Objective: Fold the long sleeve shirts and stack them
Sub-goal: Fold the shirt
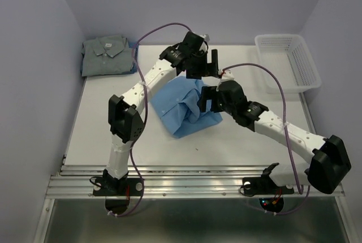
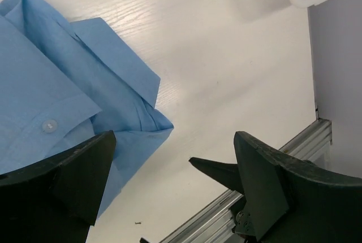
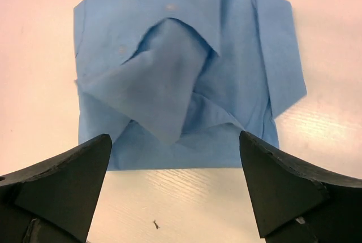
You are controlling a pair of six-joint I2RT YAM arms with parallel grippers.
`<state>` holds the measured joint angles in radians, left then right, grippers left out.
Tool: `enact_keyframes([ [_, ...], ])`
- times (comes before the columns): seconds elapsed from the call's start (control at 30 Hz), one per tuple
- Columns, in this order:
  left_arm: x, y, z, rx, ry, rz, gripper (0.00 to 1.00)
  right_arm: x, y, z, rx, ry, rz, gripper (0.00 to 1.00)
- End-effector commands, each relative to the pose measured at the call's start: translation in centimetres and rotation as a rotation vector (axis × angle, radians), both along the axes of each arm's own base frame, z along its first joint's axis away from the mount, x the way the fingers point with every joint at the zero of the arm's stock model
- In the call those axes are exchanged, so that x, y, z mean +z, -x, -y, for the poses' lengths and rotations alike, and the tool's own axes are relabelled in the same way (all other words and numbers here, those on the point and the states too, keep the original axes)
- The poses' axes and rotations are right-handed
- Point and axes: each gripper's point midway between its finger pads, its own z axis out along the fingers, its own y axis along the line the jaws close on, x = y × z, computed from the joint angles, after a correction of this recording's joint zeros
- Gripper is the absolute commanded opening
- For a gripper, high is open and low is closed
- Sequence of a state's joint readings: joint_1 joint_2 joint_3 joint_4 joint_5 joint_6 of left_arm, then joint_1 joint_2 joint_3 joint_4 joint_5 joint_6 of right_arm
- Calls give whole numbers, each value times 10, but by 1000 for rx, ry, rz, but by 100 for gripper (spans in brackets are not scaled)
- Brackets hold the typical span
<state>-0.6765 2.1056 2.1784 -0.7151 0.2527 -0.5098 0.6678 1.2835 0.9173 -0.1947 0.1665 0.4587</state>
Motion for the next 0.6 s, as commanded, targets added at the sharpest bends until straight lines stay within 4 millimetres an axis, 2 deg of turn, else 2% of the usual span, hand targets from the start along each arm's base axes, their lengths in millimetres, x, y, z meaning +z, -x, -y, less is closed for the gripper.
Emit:
enact_keyframes([
  [0.0, 48, -11, -51, 133, 39, 117, 99, 36, 15, -55, 225, 52, 127, 100],
  [0.07, 41, -21, -104, 263, 24, 110, 99, 41, 4, -68, 164, 71, 137, 100],
  [0.1, 36, -14, -109, 269, 20, 102, 99, 27, -2, -62, 125, 122, 119, 100],
  [0.13, 33, -13, -125, 305, 14, 99, 99, 41, -4, -77, 110, 111, 144, 100],
  [0.17, 25, -10, -155, 379, -3, 91, 99, 40, -17, -83, 40, 150, 144, 100],
  [0.2, 19, -7, -169, 414, -19, 86, 99, 41, -21, -86, -5, 163, 142, 100],
  [0.23, 26, -1, -184, 446, -15, 103, 99, 40, -21, -93, -43, 167, 134, 100],
  [0.27, 7, 3, -204, 491, -49, 72, 99, 33, -19, -87, -91, 216, 102, 100],
  [0.3, 2, 7, -212, 506, -57, 67, 99, 25, -29, -79, -201, 278, 116, 100],
  [0.33, -5, 14, -225, 534, -64, 54, 99, 40, -30, -88, -249, 252, 142, 100],
  [0.37, 3, 14, -226, 540, -51, 72, 99, 41, -33, -86, -292, 289, 160, 100],
  [0.4, -7, 17, -233, 553, -59, 56, 99, 38, -36, -75, -334, 363, 169, 100],
  [0.43, -7, 20, -237, 563, -53, 57, 99, 22, -37, -82, -332, 415, 158, 100],
  [0.47, -10, 22, -239, 564, -53, 50, 99, 27, -41, -87, -344, 413, 162, 100],
  [0.53, -17, 25, -245, 565, -62, 34, 99, 3, -41, -87, -346, 484, 123, 100],
  [0.57, -19, 26, -246, 569, -67, 33, 99, 1, -42, -89, -345, 488, 115, 100],
])
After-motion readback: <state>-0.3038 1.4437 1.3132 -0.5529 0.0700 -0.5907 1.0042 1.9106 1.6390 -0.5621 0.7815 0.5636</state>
